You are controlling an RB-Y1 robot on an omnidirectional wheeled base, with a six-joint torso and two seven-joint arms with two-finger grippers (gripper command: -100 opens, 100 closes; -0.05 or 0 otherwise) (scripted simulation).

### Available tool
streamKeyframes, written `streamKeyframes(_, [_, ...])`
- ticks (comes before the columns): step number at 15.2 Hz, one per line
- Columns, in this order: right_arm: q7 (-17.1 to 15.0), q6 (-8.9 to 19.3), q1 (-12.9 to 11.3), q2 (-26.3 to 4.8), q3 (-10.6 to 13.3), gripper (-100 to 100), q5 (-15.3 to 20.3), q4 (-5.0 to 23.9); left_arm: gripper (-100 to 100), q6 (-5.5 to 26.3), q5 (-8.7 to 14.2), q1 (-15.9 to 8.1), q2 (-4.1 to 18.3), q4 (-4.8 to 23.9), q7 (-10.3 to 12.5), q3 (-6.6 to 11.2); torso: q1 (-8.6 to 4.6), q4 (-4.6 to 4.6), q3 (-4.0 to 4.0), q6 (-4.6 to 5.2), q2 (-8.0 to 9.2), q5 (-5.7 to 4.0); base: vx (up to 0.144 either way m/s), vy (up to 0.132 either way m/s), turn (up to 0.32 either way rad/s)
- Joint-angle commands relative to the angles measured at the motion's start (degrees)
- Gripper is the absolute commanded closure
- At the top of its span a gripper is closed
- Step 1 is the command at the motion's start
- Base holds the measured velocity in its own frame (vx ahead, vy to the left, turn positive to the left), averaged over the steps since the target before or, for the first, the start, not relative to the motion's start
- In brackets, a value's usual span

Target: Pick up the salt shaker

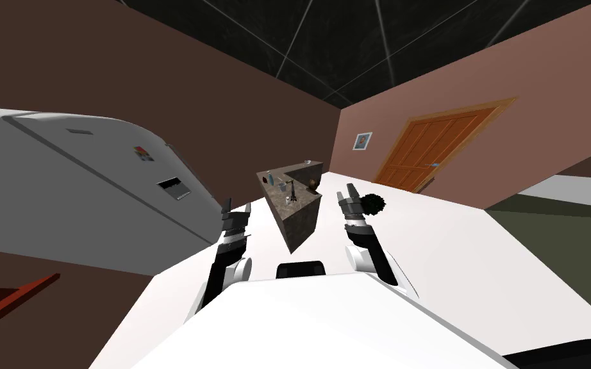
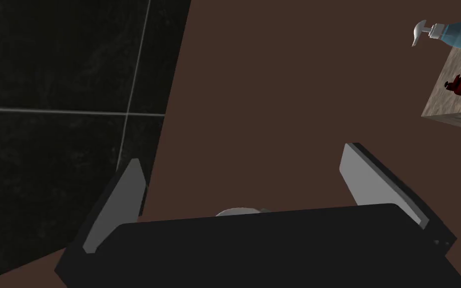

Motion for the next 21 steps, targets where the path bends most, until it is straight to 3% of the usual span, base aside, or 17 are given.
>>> streamKeyframes(1, [0.0, 0.0, 0.0, 0.0, 0.0, 0, 0.0, 0.0, -100, 0.0, 0.3, -0.1, 2.3, 0.3, 0.2, 0.01, 0.0, 0.0, 0.0, 0.0, 0.0, 0.0, 0.008, -0.011, 0.002])
streamKeyframes(3, [0.0, 0.0, 0.0, 0.0, 0.0, 0, 0.0, 0.0, -100, 0.0, 0.6, -0.3, 4.0, 0.7, 0.5, 0.02, -0.08, -0.01, -0.03, 0.0, -0.06, -0.01, 0.022, -0.039, 0.01])
streamKeyframes(5, [0.0, 0.0, 0.0, 0.0, 0.0, 0, 0.0, 0.0, -100, 0.1, 1.4, -0.7, 7.0, 1.7, 1.2, 0.06, -0.16, -0.02, -0.06, 0.0, -0.1, -0.03, 0.032, -0.059, 0.013])
streamKeyframes(6, [0.0, 0.0, 0.0, 0.0, 0.0, 0, 0.0, 0.0, -100, 0.1, 1.4, -0.7, 7.1, 1.7, 1.2, 0.06, -0.22, -0.03, -0.07, 0.0, -0.13, -0.04, 0.036, -0.059, 0.015])
streamKeyframes(9, [0.0, 0.0, 0.0, 0.0, 0.0, 0, 0.0, 0.0, -100, 0.2, 3.3, -1.7, 11.1, 4.0, 2.8, 0.16, -0.27, -0.05, -0.14, 0.0, -0.24, -0.06, 0.068, -0.081, 0.021])
streamKeyframes(10, [0.0, 0.0, 0.0, 0.0, 0.0, 0, 0.0, 0.0, -100, 0.2, 3.3, -1.7, 11.1, 4.0, 2.8, 0.16, -0.38, -0.06, -0.18, 0.0, -0.32, -0.07, 0.08, -0.117, 0.021])
streamKeyframes(16, [0.0, 0.0, 0.0, 0.0, 0.0, 0, 0.0, 0.0, -100, 0.5, 8.6, -4.5, 16.6, 10.7, 7.4, 0.52, -0.71, -0.1, -0.26, 0.0, -0.46, -0.15, 0.092, -0.159, 0.038])
streamKeyframes(18, [0.0, 0.0, 0.0, 0.0, 0.0, 0, 0.0, 0.0, -100, 0.5, 9.7, -5.1, 17.2, 12.1, 8.3, 0.6, -0.89, -0.13, -0.35, 0.01, -0.61, -0.19, 0.136, -0.209, 0.044])
streamKeyframes(21, [0.0, 0.0, 0.0, 0.0, 0.0, 0, 0.0, 0.0, -100, 0.7, 13.1, -6.8, 18.5, 16.1, 11.2, 0.89, -0.73, -0.12, -0.3, 0.0, -0.52, -0.16, 0.103, -0.172, 0.044])
